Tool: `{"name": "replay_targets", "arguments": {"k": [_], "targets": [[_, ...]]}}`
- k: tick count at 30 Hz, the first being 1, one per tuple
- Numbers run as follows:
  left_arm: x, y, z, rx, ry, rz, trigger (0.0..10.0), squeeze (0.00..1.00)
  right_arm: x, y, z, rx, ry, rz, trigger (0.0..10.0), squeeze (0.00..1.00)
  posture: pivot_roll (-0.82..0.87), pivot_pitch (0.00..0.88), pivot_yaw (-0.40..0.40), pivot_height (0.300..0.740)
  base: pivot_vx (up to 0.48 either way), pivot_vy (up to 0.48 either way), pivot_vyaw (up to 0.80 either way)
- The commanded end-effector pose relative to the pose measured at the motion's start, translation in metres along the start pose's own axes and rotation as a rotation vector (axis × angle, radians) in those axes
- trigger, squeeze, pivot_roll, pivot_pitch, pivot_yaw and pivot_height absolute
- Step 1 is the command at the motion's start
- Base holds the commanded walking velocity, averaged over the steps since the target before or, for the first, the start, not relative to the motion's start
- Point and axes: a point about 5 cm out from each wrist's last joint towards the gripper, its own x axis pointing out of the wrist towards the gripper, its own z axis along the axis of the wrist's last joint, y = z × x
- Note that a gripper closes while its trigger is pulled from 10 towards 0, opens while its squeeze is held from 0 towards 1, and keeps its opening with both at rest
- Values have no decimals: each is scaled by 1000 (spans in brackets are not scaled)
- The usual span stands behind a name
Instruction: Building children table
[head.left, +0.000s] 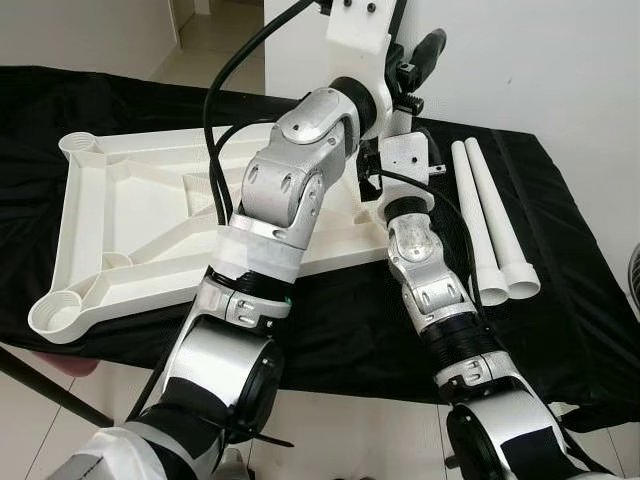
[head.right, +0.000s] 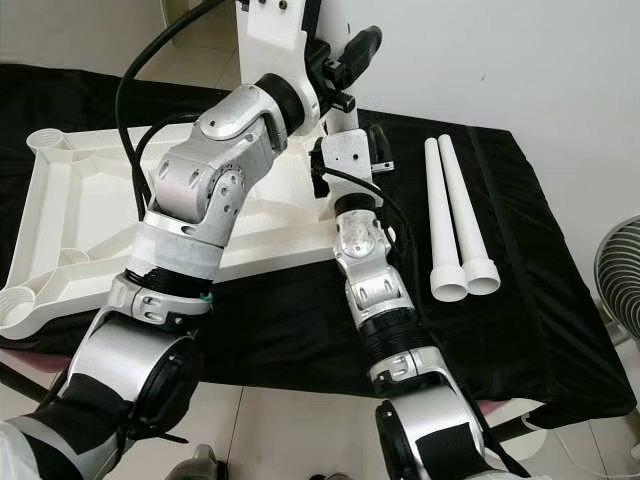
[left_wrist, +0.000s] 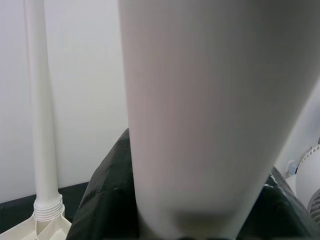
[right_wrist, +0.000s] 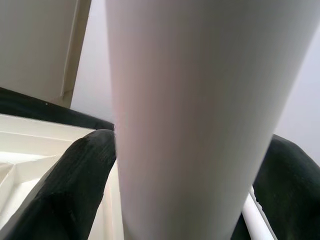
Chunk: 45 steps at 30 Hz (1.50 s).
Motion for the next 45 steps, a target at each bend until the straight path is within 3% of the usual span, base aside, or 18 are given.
{"name": "replay_targets", "arguments": {"k": [1, 12, 13, 14, 15, 16, 17, 18, 20, 21, 32, 34, 36, 37, 45], "targets": [[2, 0, 6, 20, -19, 79, 10000, 0, 1, -2, -3, 8, 14, -17, 10000, 0, 171, 35, -81, 740, 0, 0, 0], [2, -2, 10, 26, -33, 70, 10000, 0, 1, -2, -7, 20, 35, -33, 10000, 0, 178, 27, -83, 740, 0, 0, 0], [2, -2, 11, 29, -33, 68, 10000, 0, 2, -2, -7, 20, 34, -35, 9490, 0, 178, 25, -83, 740, 0, 0, 0], [3, -3, 11, 30, -34, 66, 10000, 0, 2, -1, -7, 22, 34, -35, 6196, 0, 178, 26, -84, 740, 0, 0, 0], [3, -3, 11, 30, -34, 66, 10000, 0, 2, -1, -7, 22, 34, -35, 6196, 0, 178, 26, -84, 740, 0, 0, 0], [3, -3, 11, 31, -34, 65, 10000, 0, 3, -2, -7, 23, 36, -39, 4157, 0, 177, 27, -85, 740, 0, 0, 0], [3, -3, 11, 31, -34, 65, 10000, 0, 3, -2, -7, 23, 36, -39, 4157, 0, 177, 27, -85, 740, 0, 0, 0], [3, -4, 11, 33, -35, 63, 10000, 0, 4, -2, -7, 28, 40, -44, 784, 0, 177, 29, -84, 740, 0, 0, 0], [3, -4, 11, 33, -35, 63, 10000, 0, 4, -2, -7, 28, 40, -44, 784, 0, 177, 29, -84, 740, 0, 0, 0], [3, -4, 12, 34, -37, 62, 10000, 0, 4, -3, -7, 30, 40, -45, 0, 0, 175, 35, -85, 740, 0, 0, 0], [4, -6, 13, 43, -43, 55, 10000, 0, 9, -6, -7, 24, 47, -79, 0, 0, 173, 40, -85, 740, 0, 0, 0], [4, -8, 17, 59, -75, 28, 10000, 0, 10, -8, -8, 33, 66, -95, 10000, 0, 173, 42, -85, 740, 0, 0, 0], [3, -9, 19, 53, -92, 19, 10000, 0, 10, -9, -9, 30, 68, -100, 10000, 0, 174, 42, -85, 740, 0, 0, 0], [2, -11, 21, 17, -115, -11, 10000, 1000, 11, -9, -9, 33, 70, -105, 10000, 0, 173, 42, -82, 740, 0, 0, 0], [2, -11, 19, -17, -107, -16, 10000, 1000, 12, -13, -10, 51, 87, -122, 10000, 0, 172, 44, -80, 740, 0, 0, 0]]}}
